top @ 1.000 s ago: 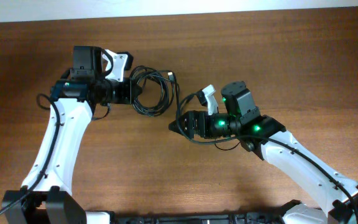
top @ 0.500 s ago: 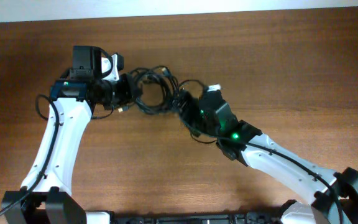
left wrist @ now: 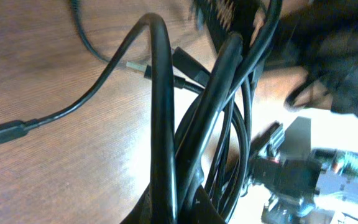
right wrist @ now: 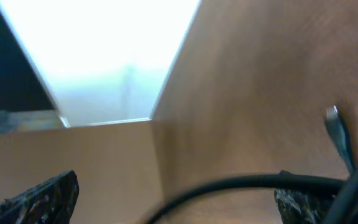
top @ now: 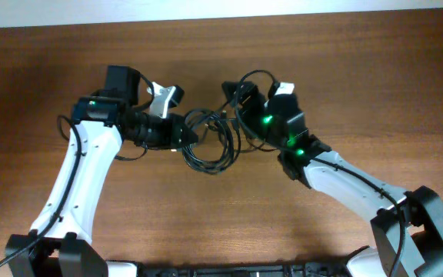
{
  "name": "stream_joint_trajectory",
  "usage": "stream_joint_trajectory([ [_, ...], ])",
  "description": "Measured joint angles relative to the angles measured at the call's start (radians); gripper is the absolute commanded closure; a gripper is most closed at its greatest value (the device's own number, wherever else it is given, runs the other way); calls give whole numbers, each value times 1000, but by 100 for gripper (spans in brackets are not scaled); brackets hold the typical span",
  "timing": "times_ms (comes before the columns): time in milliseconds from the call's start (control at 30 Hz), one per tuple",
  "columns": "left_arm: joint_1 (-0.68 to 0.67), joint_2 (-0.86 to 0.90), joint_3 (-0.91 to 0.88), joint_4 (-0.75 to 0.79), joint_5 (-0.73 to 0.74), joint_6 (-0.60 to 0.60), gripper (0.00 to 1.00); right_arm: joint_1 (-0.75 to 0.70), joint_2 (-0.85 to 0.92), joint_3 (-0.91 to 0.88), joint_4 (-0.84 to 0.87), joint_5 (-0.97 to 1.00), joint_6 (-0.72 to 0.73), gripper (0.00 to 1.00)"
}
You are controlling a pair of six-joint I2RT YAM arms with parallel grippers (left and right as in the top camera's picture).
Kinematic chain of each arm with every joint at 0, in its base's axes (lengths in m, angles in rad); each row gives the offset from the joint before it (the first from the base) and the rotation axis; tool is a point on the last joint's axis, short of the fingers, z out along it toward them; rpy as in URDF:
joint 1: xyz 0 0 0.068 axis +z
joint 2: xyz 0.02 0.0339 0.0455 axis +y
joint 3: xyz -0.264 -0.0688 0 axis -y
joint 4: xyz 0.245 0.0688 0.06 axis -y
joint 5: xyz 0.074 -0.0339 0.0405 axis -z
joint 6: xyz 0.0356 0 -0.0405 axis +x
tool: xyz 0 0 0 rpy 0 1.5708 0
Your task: Untangle cables
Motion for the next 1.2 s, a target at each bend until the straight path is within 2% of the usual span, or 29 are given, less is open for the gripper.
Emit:
stream_joint_trajectory([
  [200, -69, 0, 1, -53, -69, 63, 100, -145, 1, 0, 82, -101, -38, 1],
  [333, -76, 0, 1, -16, -166, 55, 100, -202, 1, 0, 57, -241, -198, 1],
  [467, -76, 0, 2, 47, -289, -21, 97, -196, 3, 6, -148, -385, -338, 1],
  [600, -76, 0, 2, 86, -328, -53, 99, -175, 8, 0, -329, -473, -472, 1],
  [800, -76, 0, 2, 163, -258, -65, 99, -90, 8, 0, -383, -579, -700, 3],
  [833, -76, 0, 2, 167, -243, -66, 98, -82, 8, 0, -383, -584, -712, 10],
  [867, -76, 0, 2, 171, -214, -66, 98, -68, 8, 0, -383, -592, -730, 26],
  [933, -76, 0, 2, 175, -159, -66, 98, -51, 8, 0, -384, -600, -742, 66],
  [967, -76, 0, 2, 174, -145, -66, 98, -47, 8, 0, -383, -603, -752, 78],
  [1000, -77, 0, 2, 174, -136, -66, 97, -44, 8, 0, -382, -606, -755, 96],
  [1067, -82, 0, 2, 174, -122, -65, 82, -42, 8, 0, -375, -615, -752, 96],
  [1133, -84, 0, 2, 174, -120, -64, 60, -42, 8, 1, -375, -617, -736, 96],
  [1167, -84, 0, 2, 174, -115, -66, 43, -42, 8, 2, -376, -616, -725, 96],
  [1200, -84, 0, 2, 175, -106, -74, 29, -42, 8, 1, -381, -613, -710, 96],
])
